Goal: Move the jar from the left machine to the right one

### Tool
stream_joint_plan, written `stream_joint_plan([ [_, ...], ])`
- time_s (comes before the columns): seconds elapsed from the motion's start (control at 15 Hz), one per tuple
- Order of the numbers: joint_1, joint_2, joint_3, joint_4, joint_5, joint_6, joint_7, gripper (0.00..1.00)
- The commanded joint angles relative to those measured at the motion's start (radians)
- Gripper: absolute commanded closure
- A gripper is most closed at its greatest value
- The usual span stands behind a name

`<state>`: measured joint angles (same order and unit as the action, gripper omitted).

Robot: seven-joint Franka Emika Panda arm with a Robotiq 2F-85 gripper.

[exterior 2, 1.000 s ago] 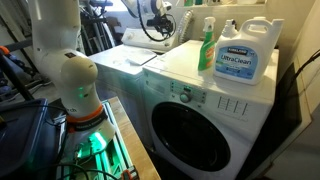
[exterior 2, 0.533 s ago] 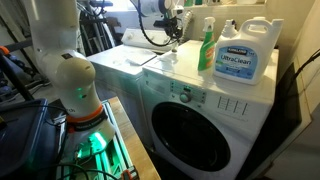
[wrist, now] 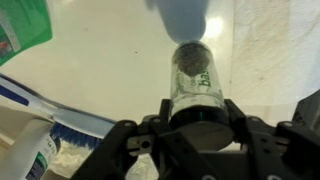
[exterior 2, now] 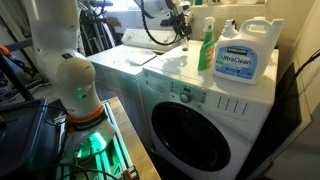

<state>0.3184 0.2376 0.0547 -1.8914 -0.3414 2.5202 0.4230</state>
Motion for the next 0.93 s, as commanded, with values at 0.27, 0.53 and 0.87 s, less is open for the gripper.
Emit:
stream_joint_plan([
  [0.27, 0.012, 0.056, -0.002, 0.034, -0.038, -0.026, 0.084, 0.71],
  [0.53, 0.014, 0.072, 0.000, 0.018, -0.006, 0.002, 0.116, 0.71],
  [0.87, 0.026, 0.000, -0.012, 0.002, -0.030, -0.049, 0.162, 0.01],
])
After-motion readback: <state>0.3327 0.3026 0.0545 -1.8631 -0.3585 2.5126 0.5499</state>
